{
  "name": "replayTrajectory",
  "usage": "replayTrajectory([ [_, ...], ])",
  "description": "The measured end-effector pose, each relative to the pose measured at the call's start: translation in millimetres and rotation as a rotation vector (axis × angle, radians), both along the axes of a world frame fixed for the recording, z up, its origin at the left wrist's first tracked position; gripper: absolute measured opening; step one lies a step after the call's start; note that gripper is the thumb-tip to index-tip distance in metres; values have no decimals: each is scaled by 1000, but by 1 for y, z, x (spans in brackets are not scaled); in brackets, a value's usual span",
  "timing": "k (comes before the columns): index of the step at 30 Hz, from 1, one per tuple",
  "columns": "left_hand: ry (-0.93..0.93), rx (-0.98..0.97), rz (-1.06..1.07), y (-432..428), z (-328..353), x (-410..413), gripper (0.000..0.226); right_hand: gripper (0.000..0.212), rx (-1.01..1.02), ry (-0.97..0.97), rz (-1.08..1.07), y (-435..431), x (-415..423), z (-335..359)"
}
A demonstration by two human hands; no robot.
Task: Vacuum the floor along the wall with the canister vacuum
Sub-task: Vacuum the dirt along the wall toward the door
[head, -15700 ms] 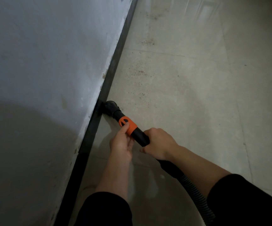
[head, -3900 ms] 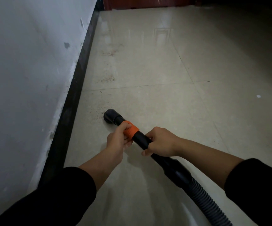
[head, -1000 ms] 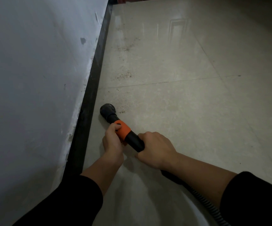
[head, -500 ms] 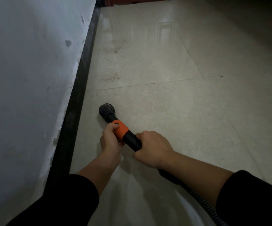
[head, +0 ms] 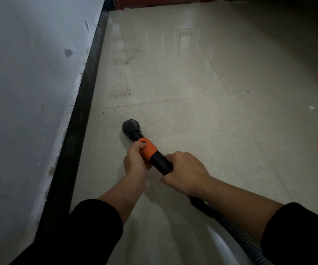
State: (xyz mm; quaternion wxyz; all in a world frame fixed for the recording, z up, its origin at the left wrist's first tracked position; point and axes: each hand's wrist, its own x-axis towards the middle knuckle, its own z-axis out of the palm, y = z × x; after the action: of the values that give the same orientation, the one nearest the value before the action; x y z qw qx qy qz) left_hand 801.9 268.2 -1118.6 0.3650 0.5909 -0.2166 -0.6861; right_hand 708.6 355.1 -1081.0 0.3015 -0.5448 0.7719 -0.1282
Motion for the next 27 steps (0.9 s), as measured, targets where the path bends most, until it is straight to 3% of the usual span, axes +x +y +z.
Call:
replayTrajectory([
  [9,0,-26,-96,7,3,-15,9,10,-5,-29,-103,9,-18,0],
  [15,24,-1,-138,8,6,-22,28,9,-5,-14,-126,13,-25,1],
  [19,10,9,-158,4,11,-28,12,11,0,-19,-129,8,-29,2],
  [27,-39,-6,-169,-9,15,-36,16,13,-34,-20,-106,-1,-37,4],
])
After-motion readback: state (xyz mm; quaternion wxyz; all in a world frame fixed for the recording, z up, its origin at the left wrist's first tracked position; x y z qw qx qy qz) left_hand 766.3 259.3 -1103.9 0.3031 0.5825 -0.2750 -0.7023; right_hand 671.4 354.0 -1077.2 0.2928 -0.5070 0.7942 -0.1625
